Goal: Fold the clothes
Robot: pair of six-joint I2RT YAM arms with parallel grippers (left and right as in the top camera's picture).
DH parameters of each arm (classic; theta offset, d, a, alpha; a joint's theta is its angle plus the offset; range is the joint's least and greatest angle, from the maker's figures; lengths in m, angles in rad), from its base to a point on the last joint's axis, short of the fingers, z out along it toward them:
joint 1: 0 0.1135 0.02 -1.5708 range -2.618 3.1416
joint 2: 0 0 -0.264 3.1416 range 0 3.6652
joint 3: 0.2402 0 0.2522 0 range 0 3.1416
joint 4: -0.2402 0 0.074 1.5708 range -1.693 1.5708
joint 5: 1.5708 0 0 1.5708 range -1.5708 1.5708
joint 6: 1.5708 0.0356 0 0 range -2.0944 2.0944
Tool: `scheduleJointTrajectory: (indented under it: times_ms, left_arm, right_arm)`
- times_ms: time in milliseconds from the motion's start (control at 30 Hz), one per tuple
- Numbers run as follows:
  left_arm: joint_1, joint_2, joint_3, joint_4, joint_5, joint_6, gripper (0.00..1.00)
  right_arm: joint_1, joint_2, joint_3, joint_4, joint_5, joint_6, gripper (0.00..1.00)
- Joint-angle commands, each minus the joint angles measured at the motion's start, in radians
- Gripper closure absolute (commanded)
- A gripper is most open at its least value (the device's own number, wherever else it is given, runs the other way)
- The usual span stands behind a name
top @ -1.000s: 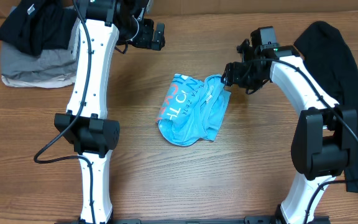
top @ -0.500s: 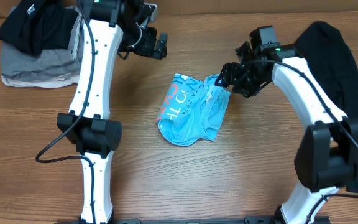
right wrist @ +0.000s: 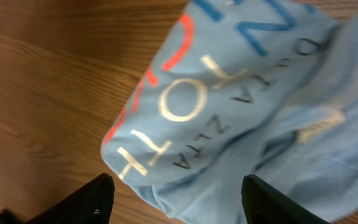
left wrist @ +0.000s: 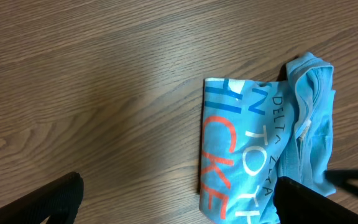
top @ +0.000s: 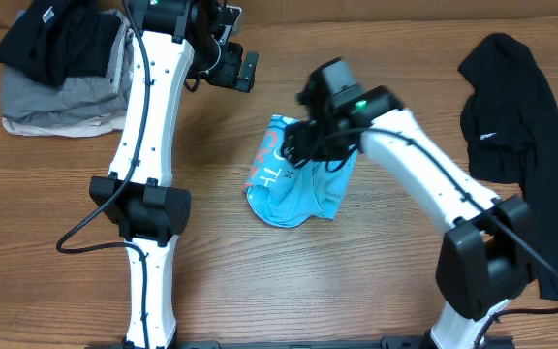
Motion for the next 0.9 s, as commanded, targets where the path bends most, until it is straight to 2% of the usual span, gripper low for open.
scheduleJointTrajectory:
  times_ms: [0,267,433,867]
  left_arm:
    - [0.004,-0.008,0.007,0.005,-0.011,-0.018,0.0]
    - [0.004,-0.008,0.007,0.008,-0.011,-0.017,0.0]
    - [0.004,-0.008,0.007,0.008,-0.011,-0.017,0.0]
    - [0.004,-0.008,0.007,0.008,-0.011,-0.018,0.0]
  right_arm:
    - [0.051,0.02,-0.003,0.019,0.154,0.0,0.31]
    - [0.062,0.101,-0.003,-0.01,0.292,0.076,0.34]
    - [0.029,0.1,-0.003,-0.015,0.289,0.138,0.34]
    - [0.009,0.1,-0.003,-0.02,0.262,0.137,0.34]
